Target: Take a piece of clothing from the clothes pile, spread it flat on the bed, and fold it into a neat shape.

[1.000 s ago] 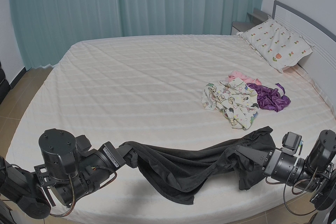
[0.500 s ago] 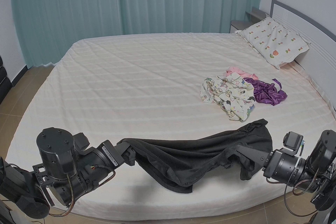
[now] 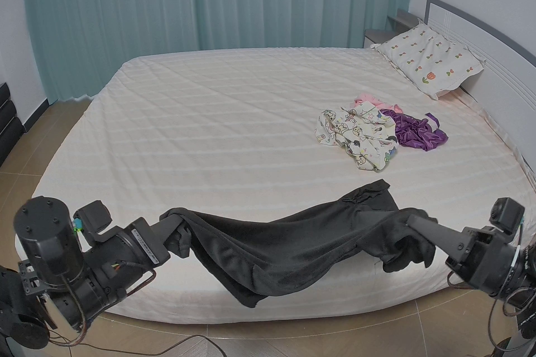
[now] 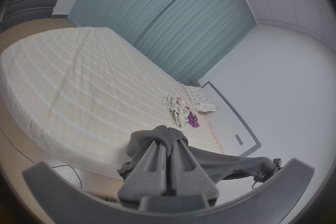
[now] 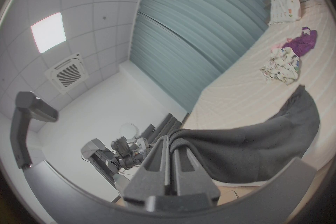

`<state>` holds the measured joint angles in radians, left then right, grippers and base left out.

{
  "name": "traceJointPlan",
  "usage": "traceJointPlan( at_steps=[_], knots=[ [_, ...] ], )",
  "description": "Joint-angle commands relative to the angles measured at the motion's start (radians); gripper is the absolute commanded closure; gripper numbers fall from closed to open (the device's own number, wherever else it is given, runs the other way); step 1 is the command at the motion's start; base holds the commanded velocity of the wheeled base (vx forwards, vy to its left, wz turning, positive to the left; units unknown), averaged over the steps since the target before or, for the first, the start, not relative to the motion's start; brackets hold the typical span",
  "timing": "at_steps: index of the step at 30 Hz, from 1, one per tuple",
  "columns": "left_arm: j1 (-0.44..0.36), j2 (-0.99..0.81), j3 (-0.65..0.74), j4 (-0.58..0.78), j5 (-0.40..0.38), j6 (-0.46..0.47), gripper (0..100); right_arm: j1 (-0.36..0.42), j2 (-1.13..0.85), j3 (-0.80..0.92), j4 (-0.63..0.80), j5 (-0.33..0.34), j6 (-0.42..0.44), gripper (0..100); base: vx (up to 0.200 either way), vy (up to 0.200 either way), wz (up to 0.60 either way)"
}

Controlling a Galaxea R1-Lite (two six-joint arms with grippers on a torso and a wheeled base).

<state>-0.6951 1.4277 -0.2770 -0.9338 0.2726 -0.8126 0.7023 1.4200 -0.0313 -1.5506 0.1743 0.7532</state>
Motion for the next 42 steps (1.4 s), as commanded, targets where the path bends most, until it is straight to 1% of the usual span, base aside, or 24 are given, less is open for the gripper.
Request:
traceJointPlan(
  at_steps=[1,4,6,9,11,13,16,19,20,21,23,26,27,28,31,32,33,36,37,38,40,41,42],
  knots=[
    [0.0,-0.231,-0.068,0.121,0.0,0.035,100,0.042,-0.257,-0.093,0.124,-0.002,-0.008,100,0.0,0.0,0.0],
    [0.0,-0.325,-0.146,0.236,-0.001,0.036,100,0.04,-0.389,-0.202,0.282,-0.001,-0.008,100,0.0,0.0,0.0],
    [0.0,-0.365,-0.212,0.325,-0.004,0.035,100,0.04,-0.435,-0.266,0.382,-0.002,-0.005,100,0.0,0.0,0.0],
    [0.011,-0.388,-0.297,0.425,-0.003,0.035,100,0.026,-0.441,-0.366,0.443,-0.009,0.015,100,0.0,0.0,0.0],
    [0.016,-0.397,-0.343,0.443,0.002,0.033,100,-0.02,-0.44,-0.452,0.458,0.005,0.043,100,0.0,0.0,0.0],
    [0.034,-0.403,-0.361,0.444,0.002,0.035,100,-0.063,-0.415,-0.552,0.508,0.025,0.049,100,0.0,0.0,0.0],
    [0.072,-0.395,-0.381,0.446,0.002,0.035,100,-0.158,-0.355,-0.69,0.666,0.065,0.06,100,0.0,0.0,0.0],
    [0.129,-0.368,-0.403,0.446,-0.004,0.033,100,-0.227,-0.279,-0.812,0.765,0.108,0.104,100,0.0,0.0,0.0],
    [0.137,-0.362,-0.404,0.446,-0.007,0.033,100,-0.234,-0.263,-0.822,0.771,0.113,0.107,100,0.0,0.0,0.0],
    [0.155,-0.339,-0.401,0.448,-0.012,0.033,100,-0.259,-0.213,-0.837,0.776,0.122,0.106,100,0.0,0.0,0.0],
    [0.167,-0.288,-0.39,0.446,-0.012,0.032,100,-0.287,-0.135,-0.838,0.771,0.128,0.087,100,0.0,0.0,0.0],
    [0.17,-0.254,-0.381,0.446,-0.013,0.024,100,-0.294,-0.084,-0.843,0.765,0.126,0.069,100,0.0,0.0,0.0],
    [0.175,-0.207,-0.36,0.446,-0.021,0.012,100,-0.313,0.0,-0.852,0.741,0.128,0.049,100,0.0,0.0,0.0],
    [0.175,-0.2,-0.358,0.446,-0.024,0.012,100,-0.316,0.01,-0.855,0.736,0.128,0.048,100,0.0,0.0,0.0],
    [0.193,-0.153,-0.326,0.446,-0.07,0.009,100,-0.327,0.128,-0.878,0.647,0.126,0.041,100,0.0,0.0,0.0],
    [0.193,-0.153,-0.326,0.446,-0.07,0.009,100,-0.327,0.128,-0.878,0.647,0.126,0.041,100,0.0,0.0,0.0],
    [0.203,-0.128,-0.31,0.444,-0.082,0.004,100,-0.327,0.18,-0.897,0.62,0.125,0.028,100,0.0,0.0,0.0],
    [0.21,-0.102,-0.295,0.44,-0.087,-0.048,100,-0.323,0.234,-0.923,0.61,0.123,-0.014,100,0.0,0.0,0.0],
    [0.213,-0.092,-0.295,0.44,-0.088,-0.085,100,-0.323,0.257,-0.938,0.61,0.122,-0.023,100,0.0,0.0,0.0],
    [0.213,-0.084,-0.295,0.438,-0.088,-0.106,100,-0.322,0.27,-0.947,0.609,0.12,-0.025,100,0.0,0.0,0.0],
    [0.215,-0.082,-0.295,0.438,-0.09,-0.109,100,-0.322,0.272,-0.95,0.609,0.122,-0.025,100,0.0,0.0,0.0],
    [0.217,-0.059,-0.292,0.438,-0.092,-0.148,100,-0.319,0.31,-0.98,0.604,0.119,-0.026,100,0.0,0.0,0.0],
    [0.22,-0.053,-0.289,0.438,-0.093,-0.152,100,-0.317,0.323,-0.989,0.604,0.119,-0.028,100,0.0,0.0,0.0]
  ],
)
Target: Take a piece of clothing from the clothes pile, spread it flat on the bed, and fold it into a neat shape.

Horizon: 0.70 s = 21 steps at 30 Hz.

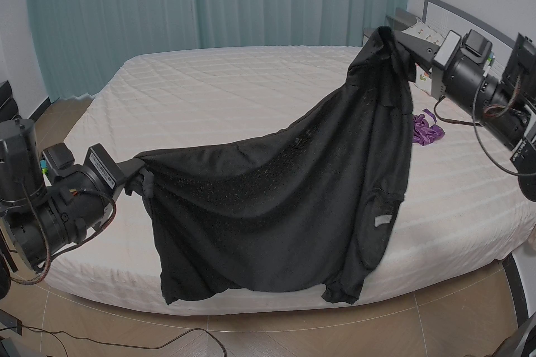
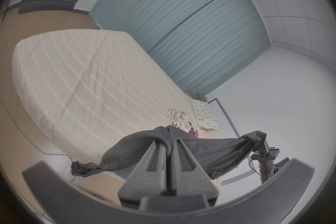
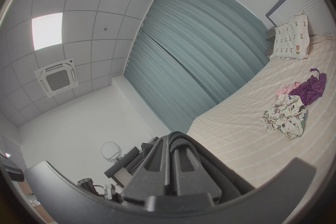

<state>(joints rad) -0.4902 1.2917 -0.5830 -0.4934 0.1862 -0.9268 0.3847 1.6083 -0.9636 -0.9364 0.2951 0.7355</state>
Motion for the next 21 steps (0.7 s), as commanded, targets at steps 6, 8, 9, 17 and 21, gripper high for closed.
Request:
traceJointPlan(
  at_steps=[6,8,9,17,21],
  knots=[
    [0.098,0.147,0.0,-0.016,-0.034,-0.032,100,0.006,0.197,-0.098,-0.012,-0.008,-0.053,100,0.033,0.0,0.0],
    [0.127,0.164,-0.015,-0.02,-0.037,-0.032,100,0.006,0.206,-0.096,-0.019,-0.01,-0.079,100,0.2,0.0,0.0],
    [0.136,0.172,-0.02,-0.02,-0.039,-0.032,100,0.006,0.209,-0.095,-0.024,-0.01,-0.084,100,0.2,0.0,0.0],
    [0.16,0.244,-0.038,-0.082,-0.125,-0.032,100,0.005,0.236,-0.098,-0.042,-0.011,-0.085,100,0.2,0.0,0.0],
    [0.183,0.307,-0.055,-0.122,-0.125,-0.032,100,0.008,0.249,-0.086,-0.041,-0.031,-0.088,100,0.2,0.0,0.0]
  ],
)
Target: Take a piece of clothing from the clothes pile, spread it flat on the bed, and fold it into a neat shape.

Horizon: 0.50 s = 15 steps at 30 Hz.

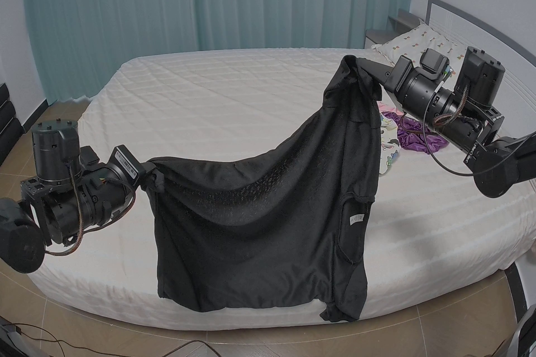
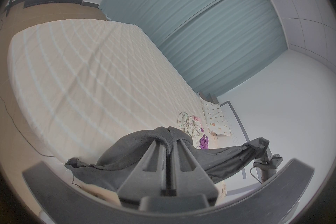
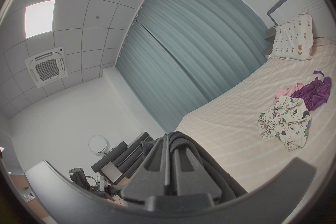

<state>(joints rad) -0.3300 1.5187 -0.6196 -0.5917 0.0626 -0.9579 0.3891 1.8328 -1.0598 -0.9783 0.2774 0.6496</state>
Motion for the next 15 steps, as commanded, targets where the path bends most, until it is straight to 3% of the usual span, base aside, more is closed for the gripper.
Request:
traceJointPlan(
  at_steps=[1,15],
  knots=[
    [0.031,0.1,-0.026,-0.03,-0.003,-0.001,100,0.01,0.036,0.003,0.001,-0.023,-0.002,100,0.2,0.0,0.0],
    [0.08,0.36,-0.183,-0.03,-0.001,-0.002,100,0.007,0.21,-0.111,0.013,-0.035,0.002,100,0.2,0.0,0.0]
  ],
)
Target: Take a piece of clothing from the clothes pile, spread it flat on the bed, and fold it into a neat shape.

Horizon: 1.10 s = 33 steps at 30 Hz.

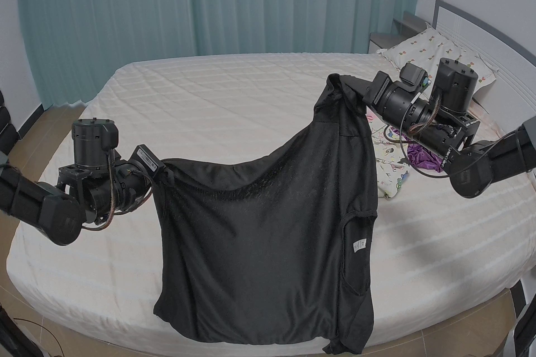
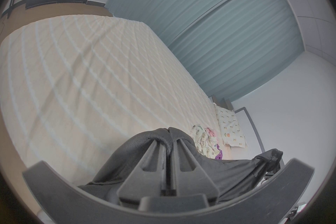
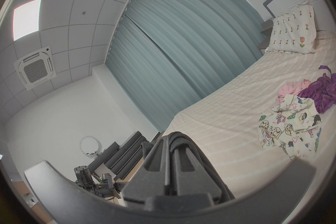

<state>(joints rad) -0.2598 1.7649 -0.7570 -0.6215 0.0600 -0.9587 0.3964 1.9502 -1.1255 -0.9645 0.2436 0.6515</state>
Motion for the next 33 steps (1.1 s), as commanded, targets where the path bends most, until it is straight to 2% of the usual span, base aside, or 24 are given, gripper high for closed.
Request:
traceJointPlan(
  at_steps=[1,5,11,17,20,21,24,27,33],
  knots=[
    [0.01,0.13,-0.054,0.002,0.003,-0.002,100,0.001,0.11,-0.054,-0.002,-0.003,0.0,100,0.2,0.0,0.0],
    [0.017,0.203,-0.082,0.003,0.012,-0.003,100,0.006,0.185,-0.117,0.0,-0.047,-0.004,100,0.05,0.0,0.0],
    [0.045,0.315,-0.148,0.0,0.012,-0.009,100,0.018,0.315,-0.238,0.001,-0.168,-0.006,100,0.0,0.0,0.0],
    [0.056,0.427,-0.222,-0.001,0.014,-0.012,100,0.022,0.44,-0.329,-0.003,-0.239,-0.032,100,0.0,0.0,0.0],
    [0.057,0.473,-0.262,-0.001,0.017,-0.049,100,0.03,0.493,-0.347,-0.003,-0.265,-0.036,100,0.0,0.0,0.0],
    [0.057,0.485,-0.277,0.0,0.018,-0.068,0,0.032,0.5,-0.349,0.0,-0.264,-0.038,0,0.0,0.0,0.0],
    [0.057,0.528,-0.309,0.0,0.02,-0.095,0,0.033,0.529,-0.344,0.021,-0.265,-0.055,0,0.0,0.0,0.0],
    [0.06,0.551,-0.317,-0.001,0.018,-0.1,0,0.016,0.581,-0.333,0.052,-0.294,-0.179,0,0.0,0.0,0.0],
    [0.097,0.538,-0.317,-0.001,0.018,-0.103,0,-0.04,0.592,-0.338,0.07,-0.363,-0.184,0,0.0,0.0,0.0]
  ],
)
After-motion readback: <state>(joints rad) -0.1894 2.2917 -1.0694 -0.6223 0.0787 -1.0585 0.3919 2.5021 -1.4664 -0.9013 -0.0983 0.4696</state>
